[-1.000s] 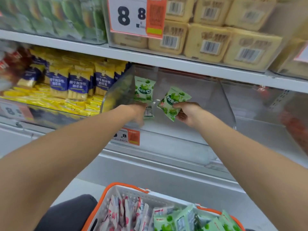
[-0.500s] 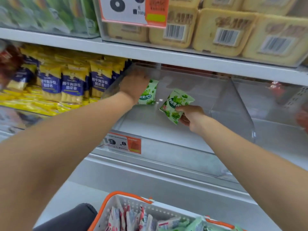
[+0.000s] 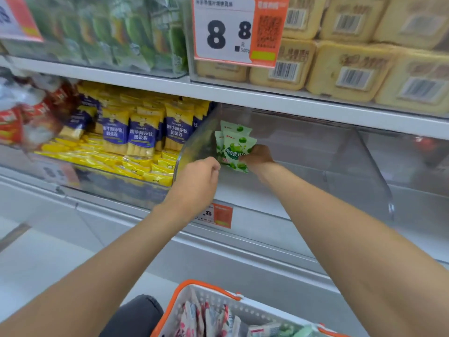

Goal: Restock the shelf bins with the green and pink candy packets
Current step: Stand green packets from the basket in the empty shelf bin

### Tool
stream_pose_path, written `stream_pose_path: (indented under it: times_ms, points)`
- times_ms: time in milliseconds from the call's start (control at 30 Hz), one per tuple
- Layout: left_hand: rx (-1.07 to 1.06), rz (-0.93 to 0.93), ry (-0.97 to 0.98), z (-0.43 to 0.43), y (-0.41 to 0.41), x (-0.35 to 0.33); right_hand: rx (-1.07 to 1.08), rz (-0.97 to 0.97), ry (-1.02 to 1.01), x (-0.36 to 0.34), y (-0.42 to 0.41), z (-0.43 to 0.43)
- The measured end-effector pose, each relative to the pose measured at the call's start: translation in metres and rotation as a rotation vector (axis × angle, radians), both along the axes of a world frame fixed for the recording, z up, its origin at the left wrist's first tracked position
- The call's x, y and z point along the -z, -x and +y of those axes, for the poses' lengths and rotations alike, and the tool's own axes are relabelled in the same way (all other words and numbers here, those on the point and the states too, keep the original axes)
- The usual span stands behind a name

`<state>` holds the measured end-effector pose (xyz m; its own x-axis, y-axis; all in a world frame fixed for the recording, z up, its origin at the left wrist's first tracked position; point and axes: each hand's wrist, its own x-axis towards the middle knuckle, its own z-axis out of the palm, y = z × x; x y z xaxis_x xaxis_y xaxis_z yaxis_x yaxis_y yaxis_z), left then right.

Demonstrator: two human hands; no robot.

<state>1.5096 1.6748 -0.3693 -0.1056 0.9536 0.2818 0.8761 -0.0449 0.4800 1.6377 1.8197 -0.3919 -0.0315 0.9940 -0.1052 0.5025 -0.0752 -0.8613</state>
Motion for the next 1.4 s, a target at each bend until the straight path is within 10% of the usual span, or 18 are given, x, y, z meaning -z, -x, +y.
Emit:
stream_pose_path:
  times_ms: [1400]
  points:
    - [-0.066,-0.010,-0.022,0.001,-0.008,0.008,0.073,-0.182,-0.040,0.026,0.019,0.023]
